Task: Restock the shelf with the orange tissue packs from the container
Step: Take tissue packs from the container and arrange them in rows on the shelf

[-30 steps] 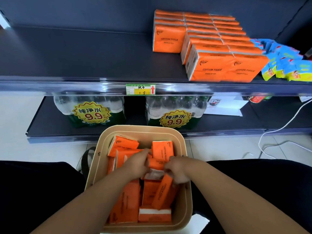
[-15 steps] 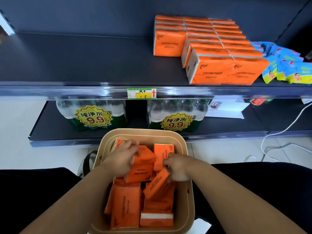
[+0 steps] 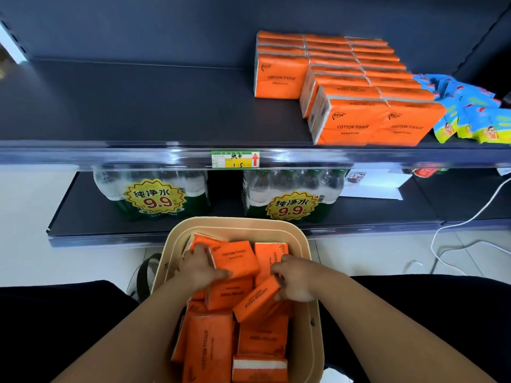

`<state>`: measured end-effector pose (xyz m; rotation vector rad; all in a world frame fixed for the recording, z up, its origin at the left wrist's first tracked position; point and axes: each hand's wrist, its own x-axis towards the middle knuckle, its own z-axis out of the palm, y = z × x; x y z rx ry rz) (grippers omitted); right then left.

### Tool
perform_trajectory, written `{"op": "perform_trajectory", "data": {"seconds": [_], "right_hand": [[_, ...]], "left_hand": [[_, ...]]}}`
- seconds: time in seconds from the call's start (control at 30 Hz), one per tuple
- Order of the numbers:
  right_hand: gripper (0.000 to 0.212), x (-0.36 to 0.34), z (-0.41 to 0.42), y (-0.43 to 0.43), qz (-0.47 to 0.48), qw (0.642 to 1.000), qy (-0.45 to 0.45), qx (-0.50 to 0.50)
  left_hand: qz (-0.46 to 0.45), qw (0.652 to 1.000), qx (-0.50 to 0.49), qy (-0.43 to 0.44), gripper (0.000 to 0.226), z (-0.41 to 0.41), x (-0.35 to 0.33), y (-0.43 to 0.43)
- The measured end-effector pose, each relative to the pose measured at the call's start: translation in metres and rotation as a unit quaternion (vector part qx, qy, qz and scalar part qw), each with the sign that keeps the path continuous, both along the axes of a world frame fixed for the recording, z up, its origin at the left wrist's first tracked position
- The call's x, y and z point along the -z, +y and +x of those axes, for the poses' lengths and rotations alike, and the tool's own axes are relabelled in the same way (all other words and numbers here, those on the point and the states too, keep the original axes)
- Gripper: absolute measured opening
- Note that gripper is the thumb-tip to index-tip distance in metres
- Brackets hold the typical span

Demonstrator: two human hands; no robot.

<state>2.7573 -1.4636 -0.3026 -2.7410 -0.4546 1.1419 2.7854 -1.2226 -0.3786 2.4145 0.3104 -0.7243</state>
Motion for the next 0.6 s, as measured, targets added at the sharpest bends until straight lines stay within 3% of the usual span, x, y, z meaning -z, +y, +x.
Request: {"op": "perform_trajectory", "data": {"seconds": [0.17,0.27,0.4,0.6], "right_hand": [[0.042,0.001,0.002,-0.002,0.011,1.000,0.002,0.011],[0.046,0.000,0.003,-0.003,0.042,0.998,0.008,0.042],[0.039,-0.006,0.003,-0.004,0.109,0.989,0.013,0.096],[0.027,-0.029,0.005,-0.007,0.267,0.947,0.001,0.178]], "left_hand": [[-0.021,1.000,0.005,0.012,0.082,-0.004,-0.009,-0.006],[-0.148,0.987,-0.051,-0.031,0.057,-0.006,-0.015,-0.008],[-0.224,0.972,-0.057,-0.030,0.062,0.000,-0.026,0.001],[-0.290,0.953,-0.063,-0.062,0.047,0.016,-0.060,0.017]]}}
